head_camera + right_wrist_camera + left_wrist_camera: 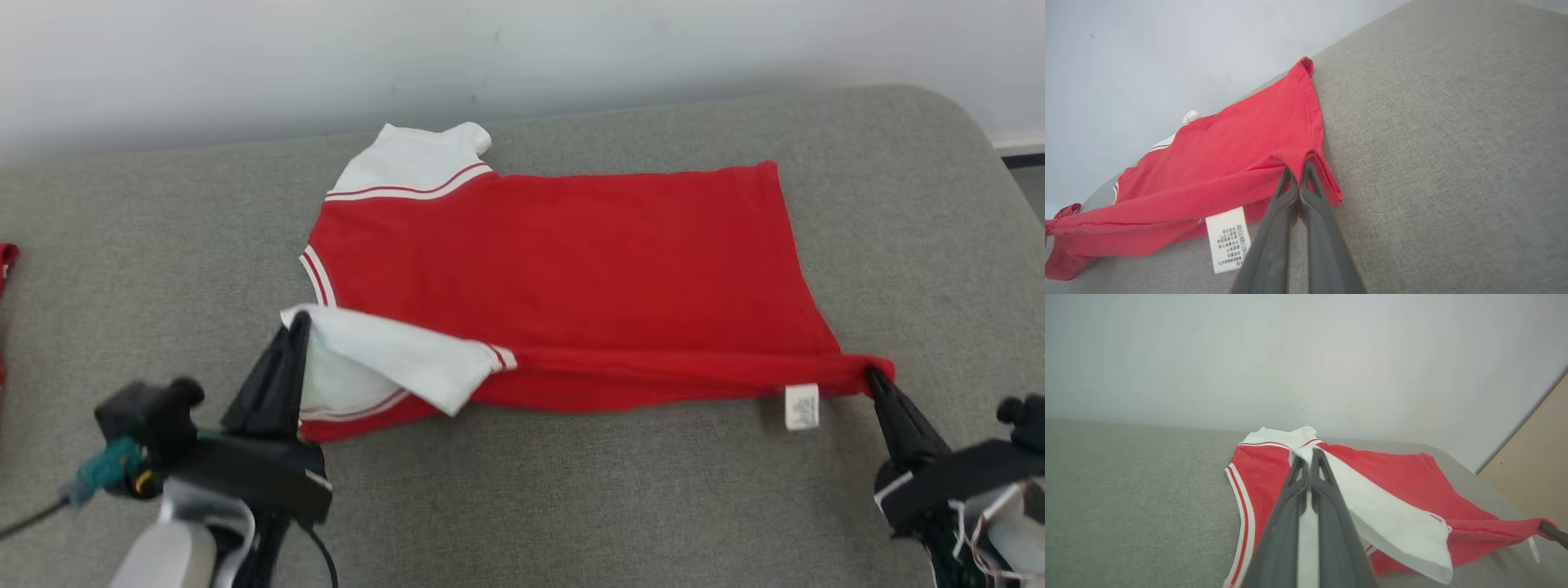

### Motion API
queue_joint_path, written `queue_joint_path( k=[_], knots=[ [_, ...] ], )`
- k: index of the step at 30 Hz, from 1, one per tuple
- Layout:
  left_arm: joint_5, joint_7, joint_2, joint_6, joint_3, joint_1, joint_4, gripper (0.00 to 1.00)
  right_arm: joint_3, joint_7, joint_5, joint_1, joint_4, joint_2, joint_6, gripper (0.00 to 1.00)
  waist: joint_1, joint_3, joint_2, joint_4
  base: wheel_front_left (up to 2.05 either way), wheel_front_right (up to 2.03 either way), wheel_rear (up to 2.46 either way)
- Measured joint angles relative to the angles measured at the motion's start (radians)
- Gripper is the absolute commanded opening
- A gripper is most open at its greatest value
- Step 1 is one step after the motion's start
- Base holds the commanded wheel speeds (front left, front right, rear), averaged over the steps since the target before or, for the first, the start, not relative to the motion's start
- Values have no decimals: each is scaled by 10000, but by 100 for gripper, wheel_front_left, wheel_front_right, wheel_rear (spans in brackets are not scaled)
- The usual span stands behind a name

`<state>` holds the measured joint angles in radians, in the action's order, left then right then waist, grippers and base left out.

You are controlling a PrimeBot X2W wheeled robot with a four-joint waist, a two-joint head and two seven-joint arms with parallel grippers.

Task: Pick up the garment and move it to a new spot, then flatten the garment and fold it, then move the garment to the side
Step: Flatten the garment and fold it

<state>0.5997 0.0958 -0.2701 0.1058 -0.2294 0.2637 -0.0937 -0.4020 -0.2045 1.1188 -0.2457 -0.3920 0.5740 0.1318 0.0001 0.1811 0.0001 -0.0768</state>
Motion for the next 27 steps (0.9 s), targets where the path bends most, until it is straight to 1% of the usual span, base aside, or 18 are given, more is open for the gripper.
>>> queue_joint_path(
  k=[3,6,9,14,16,17,18,19,20,23,27],
  knots=[
    [40,-282,-121,56,-25,926,-790,0,-291,228,-107,-777,-224,-115,0,0,1,181,0,-105,0,0,0],
    [59,-416,-242,88,-75,1803,-1722,0,-566,512,-244,-1609,-752,-297,0,0,1,366,0,-194,0,0,0],
    [-52,-594,-303,174,-500,2532,-2694,0,-848,748,-500,-2314,-1476,-426,0,0,1,512,0,-250,0,0,0],
    [-73,-420,-213,190,-991,3397,-4109,0,-1258,899,-648,-3261,-2441,-729,0,0,1,652,0,-261,0,0,0],
    [-115,-174,-199,192,-1189,3603,-4516,0,-1530,853,-815,-3534,-2677,-784,0,0,1,666,1,-249,0,0,0],
    [-115,-107,-180,215,-1271,3691,-4771,0,-1651,759,-911,-3642,-2773,-800,0,23,1,662,1,-242,0,0,0],
    [-144,50,-180,236,-1371,3764,-4943,18,-1779,608,-1058,-3728,-2859,-790,0,71,1,652,1,-235,0,0,0],
    [-215,274,-182,236,-1455,3836,-5102,97,-1910,481,-1202,-3799,-2997,-771,0,100,1,630,1,-226,0,0,0],
    [-272,476,-178,238,-1494,3903,-5283,100,-1983,303,-1252,-3830,-3101,-773,0,100,0,600,1,-220,0,0,0],
    [-293,1085,-224,238,-1609,3932,-5534,100,-2228,-100,-1440,-3846,-3331,-708,0,100,-1,461,1,-208,0,0,0],
    [-355,1453,-297,238,-1672,3481,-5471,100,-2383,-441,-1643,-3564,-3369,-550,0,100,-1,231,0,-169,0,0,0]
  ],
)
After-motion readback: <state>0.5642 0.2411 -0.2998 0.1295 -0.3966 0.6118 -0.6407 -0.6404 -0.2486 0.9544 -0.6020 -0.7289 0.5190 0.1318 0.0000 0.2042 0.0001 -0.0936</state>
